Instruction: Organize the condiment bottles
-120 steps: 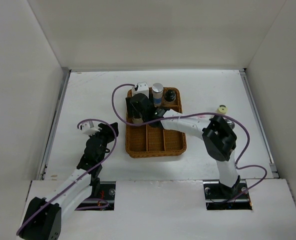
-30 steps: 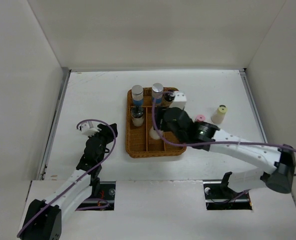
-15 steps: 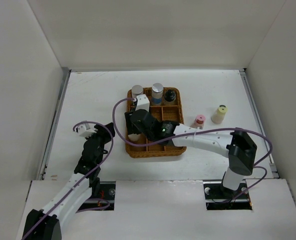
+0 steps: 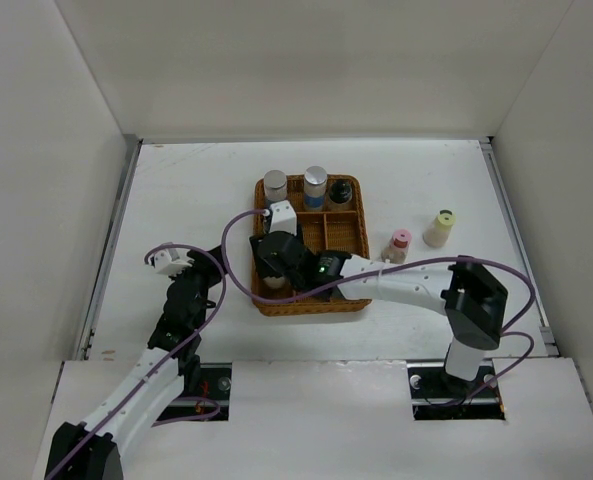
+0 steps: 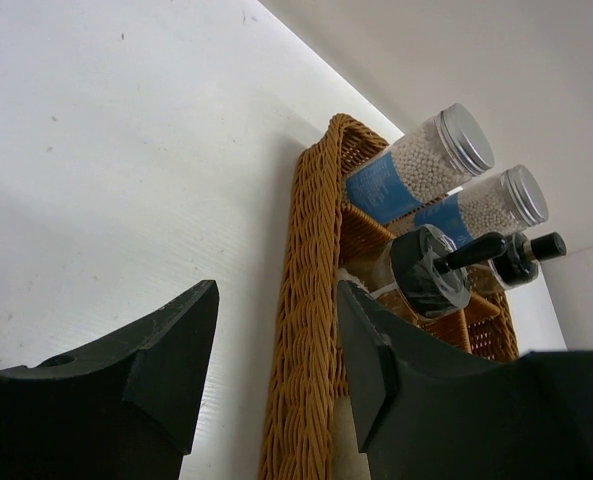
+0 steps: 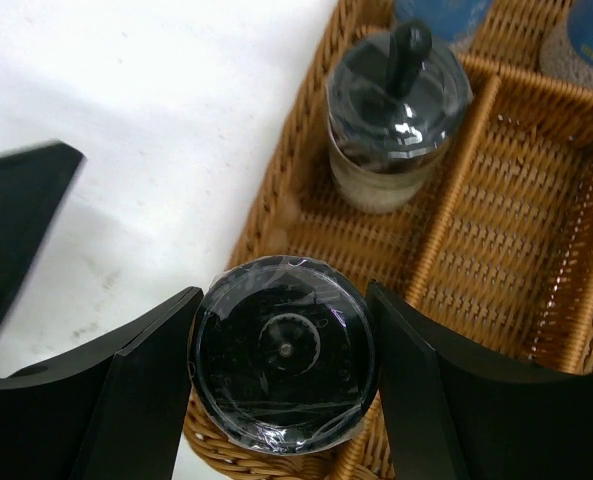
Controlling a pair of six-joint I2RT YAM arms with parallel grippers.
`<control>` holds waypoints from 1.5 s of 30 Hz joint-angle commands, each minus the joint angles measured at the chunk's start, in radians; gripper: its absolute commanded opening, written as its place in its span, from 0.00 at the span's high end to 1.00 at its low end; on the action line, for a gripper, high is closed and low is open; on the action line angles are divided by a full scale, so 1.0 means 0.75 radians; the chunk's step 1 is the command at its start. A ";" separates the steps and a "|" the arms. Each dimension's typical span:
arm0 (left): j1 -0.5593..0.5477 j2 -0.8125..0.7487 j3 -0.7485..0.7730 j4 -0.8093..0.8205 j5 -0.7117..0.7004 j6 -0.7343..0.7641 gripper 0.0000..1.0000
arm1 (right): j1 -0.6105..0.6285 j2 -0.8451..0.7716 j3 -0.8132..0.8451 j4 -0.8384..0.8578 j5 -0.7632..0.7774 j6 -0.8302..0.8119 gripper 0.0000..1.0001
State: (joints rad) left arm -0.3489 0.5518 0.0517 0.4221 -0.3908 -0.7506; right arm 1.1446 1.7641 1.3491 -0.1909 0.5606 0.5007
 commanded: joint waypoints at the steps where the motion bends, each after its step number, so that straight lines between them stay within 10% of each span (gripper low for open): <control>1: 0.002 -0.003 -0.067 0.071 -0.017 0.017 0.51 | 0.035 0.002 -0.031 0.168 0.075 -0.001 0.45; 20: 0.031 0.009 -0.091 0.092 -0.035 0.001 0.50 | 0.054 -0.343 -0.238 0.234 0.103 -0.058 0.02; 30: 0.024 0.095 -0.065 0.096 -0.041 -0.001 0.49 | -0.365 -0.914 -0.723 0.183 0.167 -0.009 0.61; 37: 0.024 0.062 -0.071 0.081 -0.039 -0.004 0.49 | -0.719 -0.929 -0.848 0.066 0.191 -0.027 0.23; 45: 0.014 0.097 -0.061 0.088 -0.039 -0.004 0.49 | -0.834 -0.739 -0.803 0.122 0.097 -0.089 0.17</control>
State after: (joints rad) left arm -0.3347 0.6170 0.0517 0.4377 -0.4149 -0.7513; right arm 0.5343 1.1900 0.7139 -0.1364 0.6579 0.4587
